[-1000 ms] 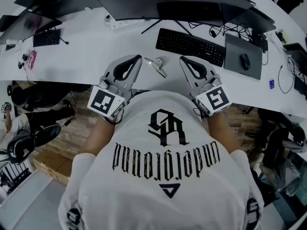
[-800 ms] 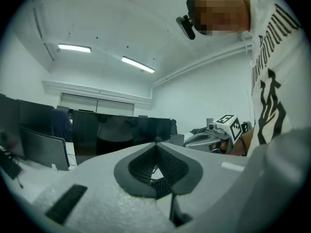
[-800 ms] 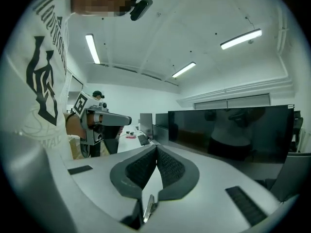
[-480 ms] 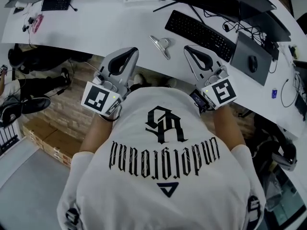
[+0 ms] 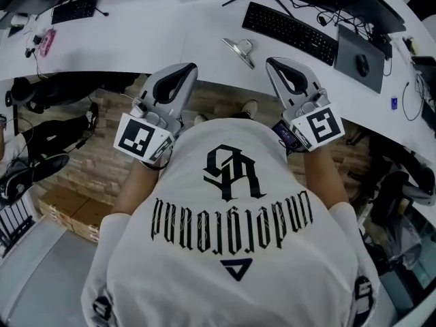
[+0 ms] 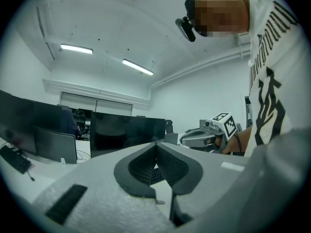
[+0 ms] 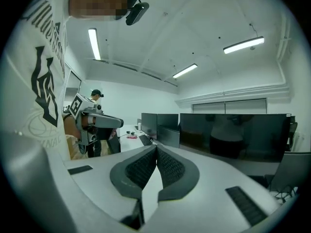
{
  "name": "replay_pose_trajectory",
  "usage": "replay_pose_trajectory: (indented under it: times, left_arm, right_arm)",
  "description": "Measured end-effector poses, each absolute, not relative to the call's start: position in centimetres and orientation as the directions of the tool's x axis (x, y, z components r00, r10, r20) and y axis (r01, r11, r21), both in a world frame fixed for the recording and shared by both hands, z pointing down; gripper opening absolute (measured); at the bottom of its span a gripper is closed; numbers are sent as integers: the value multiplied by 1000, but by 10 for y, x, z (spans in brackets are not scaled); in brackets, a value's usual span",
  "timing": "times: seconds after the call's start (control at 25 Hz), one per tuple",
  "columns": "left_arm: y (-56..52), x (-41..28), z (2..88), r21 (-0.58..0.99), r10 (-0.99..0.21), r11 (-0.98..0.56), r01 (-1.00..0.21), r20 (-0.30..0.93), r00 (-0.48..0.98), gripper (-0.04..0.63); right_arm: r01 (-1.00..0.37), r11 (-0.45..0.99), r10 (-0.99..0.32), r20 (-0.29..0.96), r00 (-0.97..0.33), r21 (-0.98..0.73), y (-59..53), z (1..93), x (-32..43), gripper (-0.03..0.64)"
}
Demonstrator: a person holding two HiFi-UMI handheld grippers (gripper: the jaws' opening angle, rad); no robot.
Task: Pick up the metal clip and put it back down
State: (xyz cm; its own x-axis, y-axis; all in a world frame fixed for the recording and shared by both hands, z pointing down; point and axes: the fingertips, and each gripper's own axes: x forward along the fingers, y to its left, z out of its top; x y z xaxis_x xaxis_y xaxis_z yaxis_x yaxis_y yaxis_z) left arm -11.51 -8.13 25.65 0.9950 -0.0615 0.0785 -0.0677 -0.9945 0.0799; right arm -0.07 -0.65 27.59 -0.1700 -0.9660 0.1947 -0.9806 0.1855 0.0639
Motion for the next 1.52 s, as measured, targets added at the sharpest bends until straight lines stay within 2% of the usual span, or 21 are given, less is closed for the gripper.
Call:
replay_pose_trajectory:
  times: [0.28,0.52,1.0,1.52]
  left_arm:
    - [-80,-189,261,117,31,-993,25,48,998,12]
    - [-65,-215,264,135,91,-987,84,46,995,12]
    - [22,-192,261,127,61,-990,54,52,997,12]
    - [120,-172,269,128,-47,-990,-56,76,996,12]
  right_arm:
    - [-992,113,-977,190,-100,58,2,271,-84,14]
    - [-995,75,-976,208,-60,64,27,269,-126,14]
    - [-990,116,-979,180,-101,78,115,268,-115,14]
    - [-976,213,-964,175,-202,49,209,280,-88,14]
